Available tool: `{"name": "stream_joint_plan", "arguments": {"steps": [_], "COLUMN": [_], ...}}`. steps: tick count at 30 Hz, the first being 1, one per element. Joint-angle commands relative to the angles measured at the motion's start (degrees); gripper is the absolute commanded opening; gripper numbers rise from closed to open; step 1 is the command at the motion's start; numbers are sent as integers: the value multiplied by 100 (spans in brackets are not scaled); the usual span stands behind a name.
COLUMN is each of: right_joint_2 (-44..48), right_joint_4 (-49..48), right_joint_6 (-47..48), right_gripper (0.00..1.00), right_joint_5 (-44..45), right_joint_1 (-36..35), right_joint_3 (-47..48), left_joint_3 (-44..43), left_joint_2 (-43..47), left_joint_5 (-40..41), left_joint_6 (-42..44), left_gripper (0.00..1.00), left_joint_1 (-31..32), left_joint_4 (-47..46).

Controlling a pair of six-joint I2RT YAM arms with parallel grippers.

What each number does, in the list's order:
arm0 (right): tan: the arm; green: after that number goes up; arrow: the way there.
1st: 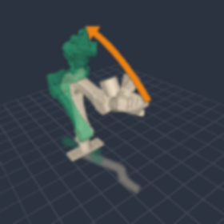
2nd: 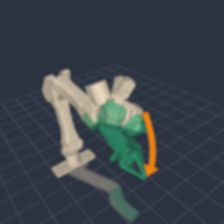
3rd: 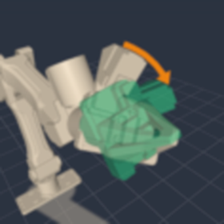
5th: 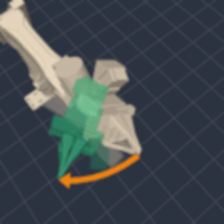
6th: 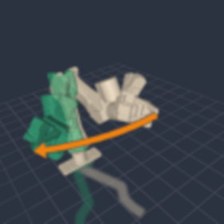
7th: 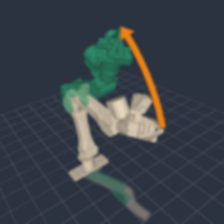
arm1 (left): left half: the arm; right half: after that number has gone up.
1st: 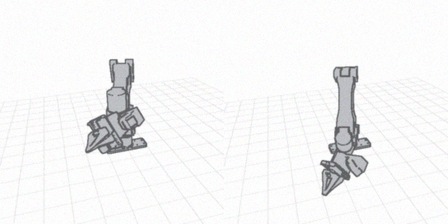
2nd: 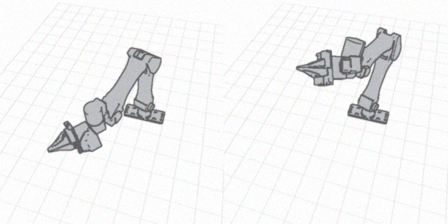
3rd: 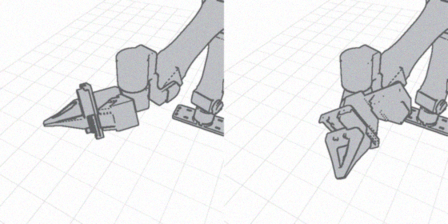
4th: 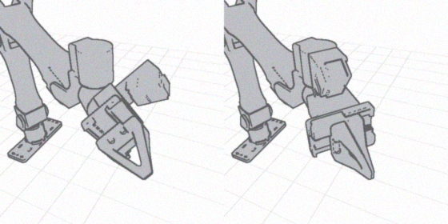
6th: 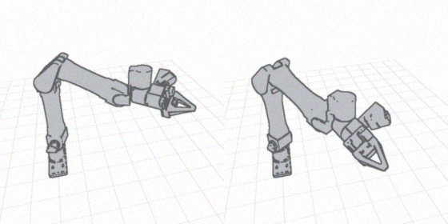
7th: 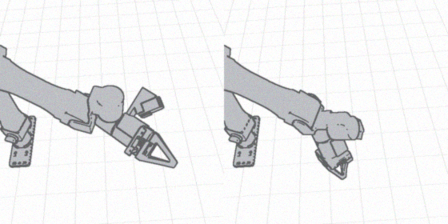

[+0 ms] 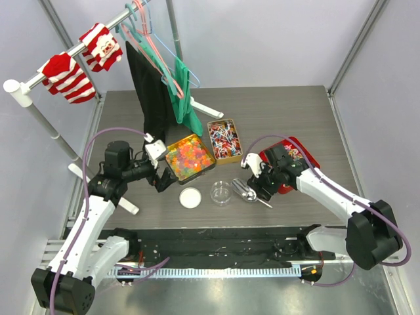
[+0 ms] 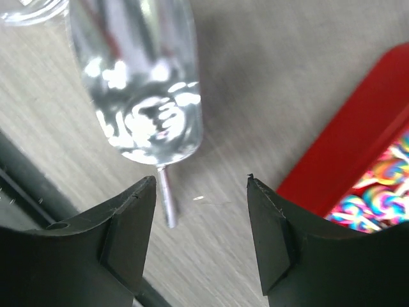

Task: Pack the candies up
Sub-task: Pick up the spatula from the center of the board.

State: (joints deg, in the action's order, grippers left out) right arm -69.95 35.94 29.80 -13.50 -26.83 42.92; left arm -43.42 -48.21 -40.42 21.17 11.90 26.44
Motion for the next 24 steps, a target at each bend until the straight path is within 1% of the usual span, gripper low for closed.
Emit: {"name": "stream_joint_plan", "arguments": {"steps": [1,7,17,21,24], "right_joint_2": [-141,-203,-748,-783,-757], "right_joint_4": [360,642,291,89,18], "right_joint_6": [280,474,123,-18,-71], "right_gripper": [64,66,66,64,59], "right_joint_5": [-461,-803,-382,-268,-224], "right_joint_1": [-6,2,-15,-33,-68], "right_joint_3": [15,50,41,41,33], "left_joint_3": [9,9,9,18,26], "left_joint_2": [66,39,39,39,39], "left_joint_5": [-194,-211,-229,-229,-238], "left_joint_6": [-69,-69,-60,-60,-43], "left_gripper": [98,97,98,98,98], "left_joint_1": [-48,-56,-56,-56,-56], "left_joint_4": [-165,-156,-165,-165,-165]}}
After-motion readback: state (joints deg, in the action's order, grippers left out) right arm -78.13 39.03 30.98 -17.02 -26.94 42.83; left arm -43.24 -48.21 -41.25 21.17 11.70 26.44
